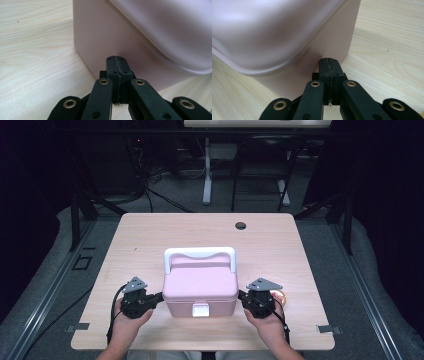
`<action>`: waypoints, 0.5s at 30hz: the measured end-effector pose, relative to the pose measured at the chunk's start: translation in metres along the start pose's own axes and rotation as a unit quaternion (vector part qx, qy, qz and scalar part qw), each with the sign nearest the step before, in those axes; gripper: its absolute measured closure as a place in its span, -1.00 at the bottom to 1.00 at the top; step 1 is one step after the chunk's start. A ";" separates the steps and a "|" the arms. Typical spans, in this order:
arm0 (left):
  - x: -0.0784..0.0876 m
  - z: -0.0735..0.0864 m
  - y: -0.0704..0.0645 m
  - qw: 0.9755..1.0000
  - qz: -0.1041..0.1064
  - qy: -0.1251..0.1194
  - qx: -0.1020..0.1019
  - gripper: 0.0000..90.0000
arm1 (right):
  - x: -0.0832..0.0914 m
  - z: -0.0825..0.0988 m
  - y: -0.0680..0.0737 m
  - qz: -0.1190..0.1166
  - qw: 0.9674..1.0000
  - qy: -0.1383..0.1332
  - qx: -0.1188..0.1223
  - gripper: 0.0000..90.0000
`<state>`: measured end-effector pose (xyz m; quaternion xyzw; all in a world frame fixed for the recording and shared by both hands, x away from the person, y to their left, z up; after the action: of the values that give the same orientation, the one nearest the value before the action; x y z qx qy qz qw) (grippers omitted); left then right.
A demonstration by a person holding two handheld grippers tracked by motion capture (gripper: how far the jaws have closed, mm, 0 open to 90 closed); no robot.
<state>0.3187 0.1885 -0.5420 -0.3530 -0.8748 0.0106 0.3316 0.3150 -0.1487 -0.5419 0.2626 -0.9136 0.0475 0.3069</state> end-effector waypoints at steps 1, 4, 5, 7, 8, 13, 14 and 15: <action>0.000 0.001 -0.001 1.000 0.000 -0.003 0.002 1.00 | 0.001 0.001 0.000 -0.001 1.000 0.000 0.003 1.00; 0.002 0.003 -0.003 1.000 0.002 -0.002 0.000 1.00 | 0.004 0.003 0.002 -0.002 1.000 0.001 0.004 1.00; 0.002 0.003 -0.003 1.000 0.002 -0.002 0.001 1.00 | 0.005 0.004 0.003 -0.002 1.000 0.001 0.005 1.00; 0.003 0.004 -0.004 1.000 0.002 0.002 -0.002 1.00 | 0.007 0.005 0.003 -0.002 1.000 0.002 0.005 1.00; 0.004 0.004 -0.005 1.000 0.003 0.003 -0.002 1.00 | 0.007 0.005 0.004 -0.003 1.000 0.003 0.003 1.00; 0.005 0.006 -0.006 1.000 0.005 0.003 0.001 1.00 | 0.010 0.007 0.006 -0.004 1.000 0.003 0.005 1.00; 0.005 0.006 -0.006 1.000 0.005 0.001 0.003 1.00 | 0.011 0.008 0.006 -0.003 1.000 0.003 0.004 1.00; 0.005 0.006 -0.007 1.000 0.007 0.000 0.004 1.00 | 0.011 0.008 0.006 -0.003 1.000 0.003 0.005 1.00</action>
<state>0.3080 0.1882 -0.5421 -0.3573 -0.8724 0.0163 0.3330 0.3004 -0.1504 -0.5414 0.2666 -0.9115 0.0526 0.3087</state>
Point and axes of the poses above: each handheld gripper's, and its own axes: x roughly backward along the jaws, z roughly out of its underside, y roughly to its left, the point moved 3 cm from there along -x, roughly forward along the jaws, and after that the axes turned 2 degrees about z, right-handed, at the moved point
